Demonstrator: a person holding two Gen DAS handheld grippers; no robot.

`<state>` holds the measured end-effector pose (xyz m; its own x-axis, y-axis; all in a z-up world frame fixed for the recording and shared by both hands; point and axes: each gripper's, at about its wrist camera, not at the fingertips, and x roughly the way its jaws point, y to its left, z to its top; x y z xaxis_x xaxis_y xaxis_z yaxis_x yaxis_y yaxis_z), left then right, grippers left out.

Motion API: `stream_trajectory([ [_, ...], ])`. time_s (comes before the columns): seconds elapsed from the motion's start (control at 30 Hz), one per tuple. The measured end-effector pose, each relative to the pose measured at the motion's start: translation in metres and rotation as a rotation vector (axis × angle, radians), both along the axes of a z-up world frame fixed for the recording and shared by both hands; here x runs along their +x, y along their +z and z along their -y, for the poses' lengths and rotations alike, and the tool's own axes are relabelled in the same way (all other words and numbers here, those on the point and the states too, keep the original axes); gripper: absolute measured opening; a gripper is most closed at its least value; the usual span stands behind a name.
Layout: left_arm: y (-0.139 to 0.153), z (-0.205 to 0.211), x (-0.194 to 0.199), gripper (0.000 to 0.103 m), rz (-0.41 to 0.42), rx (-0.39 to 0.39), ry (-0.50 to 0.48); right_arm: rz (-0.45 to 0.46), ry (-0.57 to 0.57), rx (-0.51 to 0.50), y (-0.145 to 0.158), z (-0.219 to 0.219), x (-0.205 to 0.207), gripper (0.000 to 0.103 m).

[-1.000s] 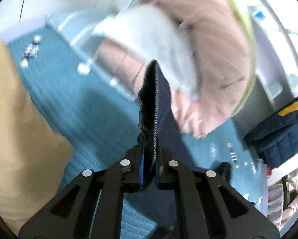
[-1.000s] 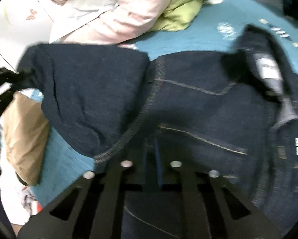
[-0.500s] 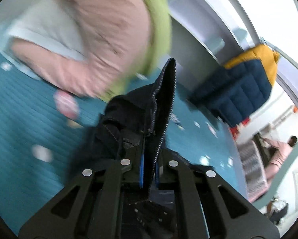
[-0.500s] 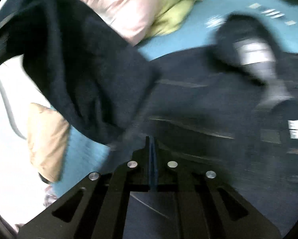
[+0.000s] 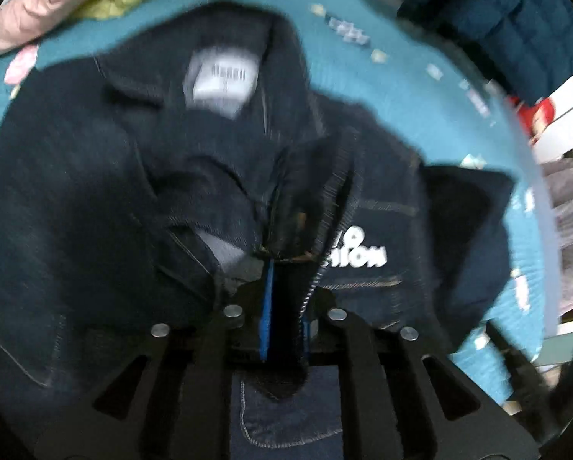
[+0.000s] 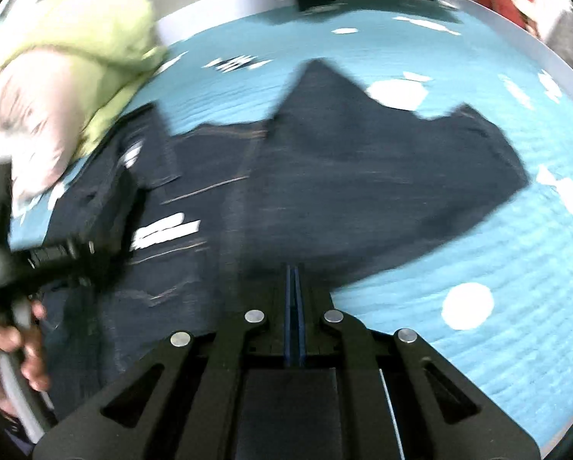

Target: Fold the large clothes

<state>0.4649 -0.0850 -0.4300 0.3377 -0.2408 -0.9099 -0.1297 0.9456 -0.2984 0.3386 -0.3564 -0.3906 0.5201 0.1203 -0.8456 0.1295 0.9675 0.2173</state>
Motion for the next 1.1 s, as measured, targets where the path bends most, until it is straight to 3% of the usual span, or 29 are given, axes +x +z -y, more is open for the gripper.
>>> stream_trajectory([
  [0.07,-0.005,0.005,-0.004,0.024,0.006,0.03,-0.01,0.007,-0.081,0.028,-0.003,0.031,-0.002,0.005],
  [0.1,-0.004,0.009,-0.006,0.047,0.027,0.026,-0.031,0.012,-0.124,0.044,-0.003,0.048,-0.004,0.005],
  [0.17,0.003,0.015,-0.01,0.071,0.067,0.0,-0.063,0.018,-0.227,0.09,-0.007,0.075,-0.003,0.007],
  [0.23,0.014,0.021,-0.015,0.075,0.112,0.026,-0.08,0.012,-0.337,0.131,-0.014,0.105,-0.006,0.01],
  [0.33,0.026,0.025,-0.021,0.075,0.161,0.086,-0.096,0.01,-0.464,0.238,-0.026,0.138,-0.01,0.011],
  [0.5,0.041,-0.005,-0.033,0.075,0.206,0.143,-0.046,0.024,-0.516,0.321,-0.04,0.156,0.005,0.022],
  [0.67,0.032,-0.048,-0.036,0.075,0.143,0.261,0.026,0.043,-0.611,0.389,-0.048,0.166,0.021,0.026],
  [0.73,0.03,-0.073,-0.04,0.075,0.128,0.25,0.068,0.069,-0.657,0.441,-0.048,0.167,0.019,0.029],
  [0.8,0.03,-0.092,-0.043,0.075,0.124,0.249,0.094,0.095,-0.673,0.51,-0.05,0.169,0.018,0.042],
  [0.87,0.031,-0.109,-0.047,0.075,0.117,0.254,0.113,0.088,-0.681,0.531,-0.054,0.171,0.022,0.043],
  [0.93,0.031,-0.126,-0.049,0.075,0.105,0.249,0.136,0.08,-0.689,0.521,-0.056,0.174,0.028,0.032],
  [0.97,0.031,-0.136,-0.052,0.075,0.098,0.239,0.15,0.076,-0.682,0.498,-0.053,0.173,0.031,0.004],
  [1.1,0.033,-0.172,-0.06,0.075,0.083,0.233,0.188,0.237,-0.523,0.313,0.019,0.121,0.031,0.005],
])
